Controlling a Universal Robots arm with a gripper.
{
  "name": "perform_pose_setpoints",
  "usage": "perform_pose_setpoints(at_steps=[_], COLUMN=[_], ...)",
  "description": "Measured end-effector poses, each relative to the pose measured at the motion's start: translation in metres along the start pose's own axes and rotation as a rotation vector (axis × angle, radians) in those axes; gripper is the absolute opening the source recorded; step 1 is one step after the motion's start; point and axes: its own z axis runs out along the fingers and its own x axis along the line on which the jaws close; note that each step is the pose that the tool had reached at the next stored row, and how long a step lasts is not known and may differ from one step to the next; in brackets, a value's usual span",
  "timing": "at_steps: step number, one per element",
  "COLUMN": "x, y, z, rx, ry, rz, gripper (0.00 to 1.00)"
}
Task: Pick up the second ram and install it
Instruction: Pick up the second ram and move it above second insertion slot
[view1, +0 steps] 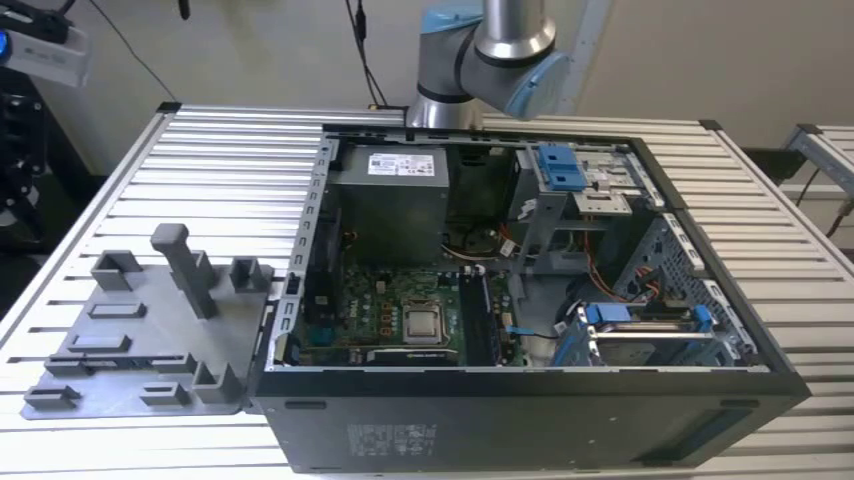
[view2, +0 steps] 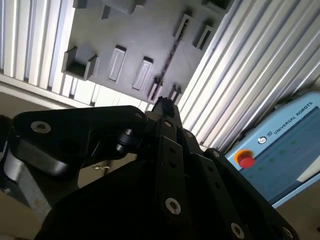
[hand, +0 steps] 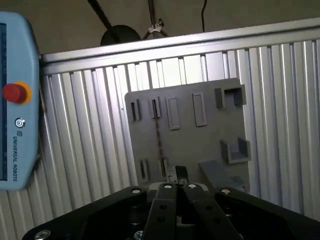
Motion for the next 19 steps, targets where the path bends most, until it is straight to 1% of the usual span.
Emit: perform_pose_setpoints(at_steps=[7,11,14,19], x=[0.0,0.0,0.0,0.0], y=[0.0,0.0,0.0,0.0], z=[0.0004,0.0004,0.0005,0.0005], rx=[0.0027,0.0032,0.0032,0.0033], ry=[0.0014,0.0023,0.0026,0.0026], rz=[-0.127,-0.187,-0.211,-0.212], gripper=[0.11,0.11,0.11,0.11])
